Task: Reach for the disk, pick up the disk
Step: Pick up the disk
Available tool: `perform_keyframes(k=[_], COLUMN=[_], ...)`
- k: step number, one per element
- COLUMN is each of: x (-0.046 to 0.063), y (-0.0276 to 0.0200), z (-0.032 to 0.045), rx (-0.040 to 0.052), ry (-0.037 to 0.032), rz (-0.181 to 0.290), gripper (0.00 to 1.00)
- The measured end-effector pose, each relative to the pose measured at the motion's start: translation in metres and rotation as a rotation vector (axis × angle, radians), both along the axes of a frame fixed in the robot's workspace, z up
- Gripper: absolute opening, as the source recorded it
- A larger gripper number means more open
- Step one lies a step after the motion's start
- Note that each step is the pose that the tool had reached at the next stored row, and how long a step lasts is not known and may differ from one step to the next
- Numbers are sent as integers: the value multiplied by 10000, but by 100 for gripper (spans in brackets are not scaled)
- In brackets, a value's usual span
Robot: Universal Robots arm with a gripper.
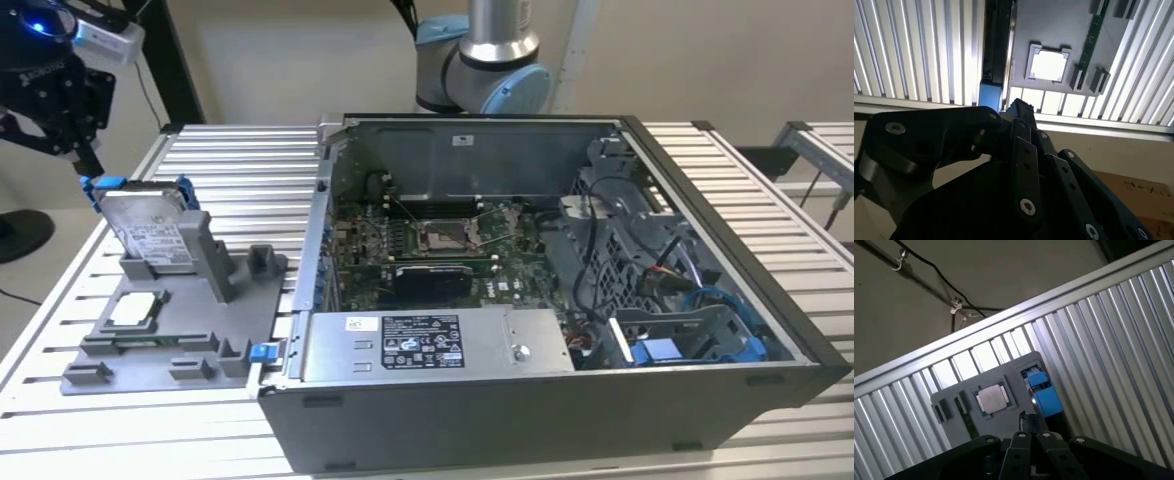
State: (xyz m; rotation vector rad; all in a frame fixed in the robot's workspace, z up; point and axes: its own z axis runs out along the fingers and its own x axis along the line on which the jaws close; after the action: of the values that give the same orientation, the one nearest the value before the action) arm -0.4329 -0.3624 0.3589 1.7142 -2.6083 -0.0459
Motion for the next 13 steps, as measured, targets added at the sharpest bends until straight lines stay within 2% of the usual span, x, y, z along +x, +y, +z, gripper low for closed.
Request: perform_keyframes(k=[13], x=[0], y=[0], z=[0], rx=[-1], ry=[0], rz=[1983], gripper=[0])
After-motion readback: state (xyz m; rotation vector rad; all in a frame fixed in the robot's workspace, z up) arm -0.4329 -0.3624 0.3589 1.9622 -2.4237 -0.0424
